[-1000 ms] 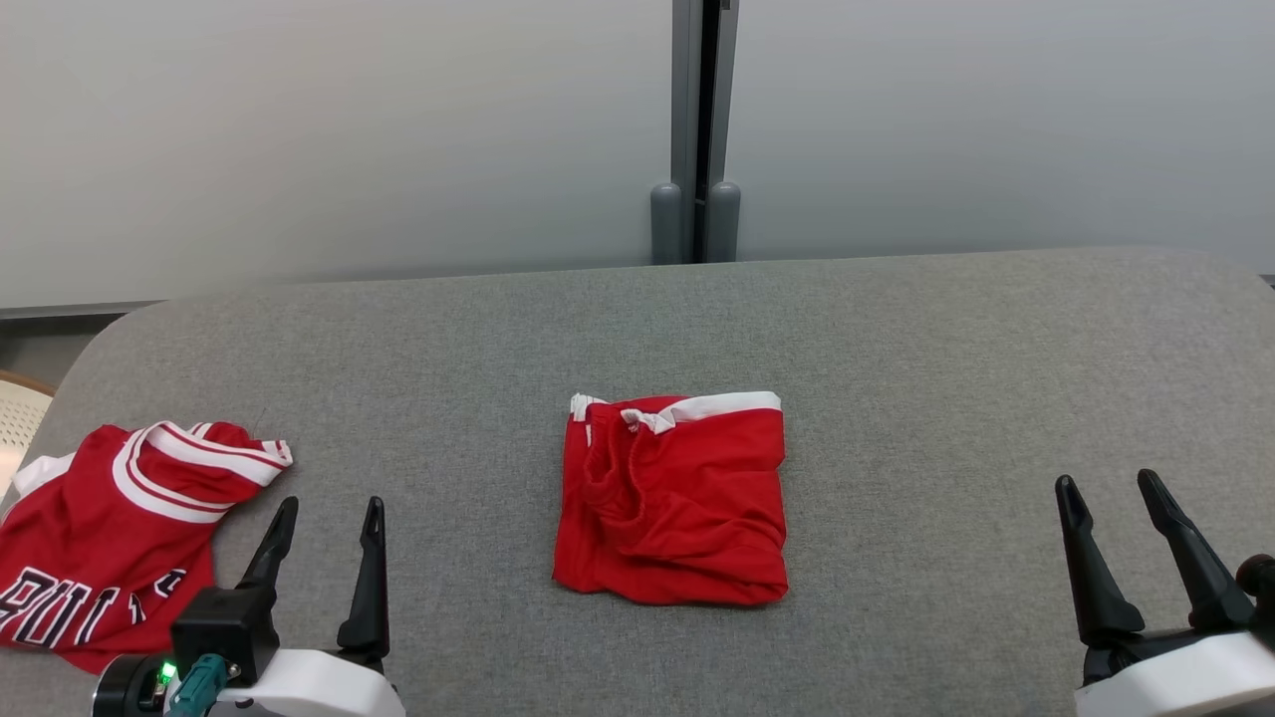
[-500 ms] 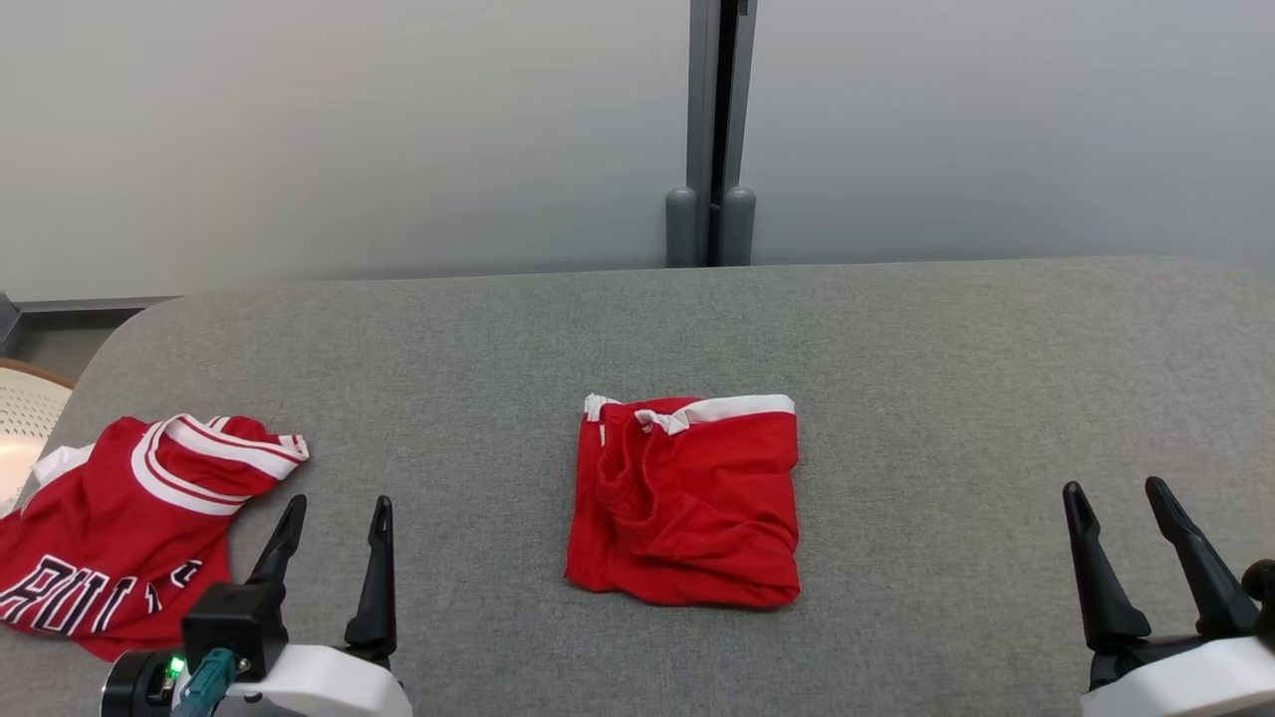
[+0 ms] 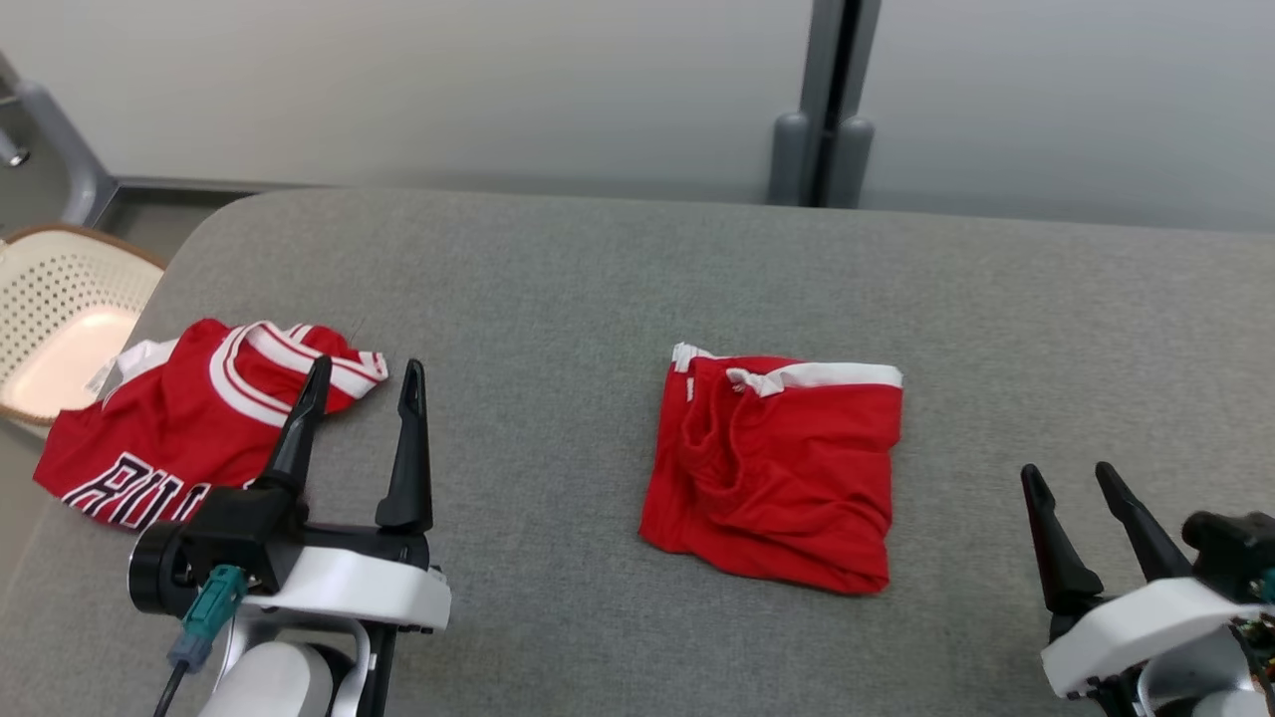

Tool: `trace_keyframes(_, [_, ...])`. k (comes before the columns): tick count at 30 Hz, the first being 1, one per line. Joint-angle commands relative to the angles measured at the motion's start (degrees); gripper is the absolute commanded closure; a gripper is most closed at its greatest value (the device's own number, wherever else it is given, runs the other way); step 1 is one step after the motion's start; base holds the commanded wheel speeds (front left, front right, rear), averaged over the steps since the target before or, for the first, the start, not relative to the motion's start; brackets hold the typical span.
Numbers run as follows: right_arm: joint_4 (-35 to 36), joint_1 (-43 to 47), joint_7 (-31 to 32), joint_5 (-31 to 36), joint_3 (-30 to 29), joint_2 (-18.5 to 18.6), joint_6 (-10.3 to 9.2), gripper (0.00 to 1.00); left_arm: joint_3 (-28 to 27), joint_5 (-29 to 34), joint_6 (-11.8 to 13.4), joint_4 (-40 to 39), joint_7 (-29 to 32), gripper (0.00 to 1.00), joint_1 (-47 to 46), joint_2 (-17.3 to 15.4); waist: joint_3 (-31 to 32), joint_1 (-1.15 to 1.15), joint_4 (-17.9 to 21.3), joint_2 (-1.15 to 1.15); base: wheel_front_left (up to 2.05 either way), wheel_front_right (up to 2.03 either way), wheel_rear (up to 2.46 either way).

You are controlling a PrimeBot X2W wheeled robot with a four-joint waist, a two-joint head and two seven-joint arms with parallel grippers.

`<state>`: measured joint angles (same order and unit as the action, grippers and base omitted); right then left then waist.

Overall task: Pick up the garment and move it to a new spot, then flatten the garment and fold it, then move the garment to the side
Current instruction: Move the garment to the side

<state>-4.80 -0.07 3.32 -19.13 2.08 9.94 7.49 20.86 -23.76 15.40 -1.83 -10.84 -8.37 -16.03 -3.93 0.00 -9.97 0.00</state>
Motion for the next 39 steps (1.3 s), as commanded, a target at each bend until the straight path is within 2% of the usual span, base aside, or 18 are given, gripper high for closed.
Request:
trace_keyframes(1, [-3.0,-2.6,-0.7,-0.8,1.0,0.3,0.0,0.0,-0.1,0.3,-0.4,0.3,-0.9,0.0,-2.1,0.3,-4.7,0.0,-4.4,0.0,0.0,0.0,0.0])
trace_keyframes(3, [-4.7,-3.9,-0.9,-1.2,1.9,0.1,0.0,0.0,-0.1,0.4,-0.7,0.5,-1.2,0.0,-2.9,0.6,-5.6,0.0,-5.1,0.0,0.0,0.0,0.0])
trace_keyframes(8, [-16.1,-10.4,-1.8,-3.4,5.0,-0.7,0.0,0.0,-0.6,0.1,-1.8,2.5,-3.0,0.0,-6.3,1.9,-9.8,0.0,-8.2,0.0,0.0,0.0,0.0])
trace_keyframes(13, [-23.3,-13.0,-0.7,-6.1,7.9,-0.9,0.0,0.0,-1.2,0.3,-2.6,3.8,-3.9,0.0,-7.7,2.8,-11.4,0.0,-9.1,0.0,0.0,0.0,0.0])
trace_keyframes(14, [-24.2,-13.1,-0.3,-6.9,8.8,-0.9,0.01,0.47,-1.3,0.4,-2.7,4.0,-4.0,0.0,-7.9,2.9,-11.7,0.0,-9.1,0.0,0.0,0.0,0.0])
trace_keyframes(15, [-24.9,-13.2,-0.4,-7.4,9.5,-0.8,0.01,0.67,-1.5,0.6,-2.7,4.1,-4.0,0.0,-8.0,2.9,-11.9,0.0,-9.0,0.0,0.0,0.0,0.0])
trace_keyframes(16, [-25.3,-13.2,-0.6,-7.8,10.2,-0.4,0.01,1.0,-1.6,0.7,-2.7,4.1,-4.0,0.0,-8.0,3.0,-12.1,0.0,-8.8,0.0,0.0,0.0,0.0])
trace_keyframes(22, [-23.8,-13.7,-2.0,-8.2,12.9,2.5,-0.03,1.0,-1.8,1.7,-3.0,3.8,-4.2,0.0,-8.8,2.7,-13.0,0.0,-7.0,0.0,0.0,0.0,0.0])
trace_keyframes(27, [-19.3,-14.4,-3.0,-6.4,14.9,6.3,-0.09,1.0,-2.0,2.6,-3.0,3.0,-4.3,0.0,-8.9,1.7,-13.6,0.0,-2.4,0.0,0.0,0.0,0.0])
trace_keyframes(34, [-13.6,-14.0,-2.4,-5.7,17.1,10.2,-0.06,1.0,-0.8,3.9,-3.4,1.0,-2.7,0.0,-8.8,-0.2,-13.4,0.0,7.9,0.0,0.0,0.0,0.0])
trace_keyframes(39, [-12.0,-14.0,-2.2,-6.1,17.6,12.4,-0.05,1.0,0.5,5.3,-3.6,-1.1,0.0,0.0,-9.5,-1.8,-13.7,0.0,16.2,0.0,0.0,0.0,0.0])
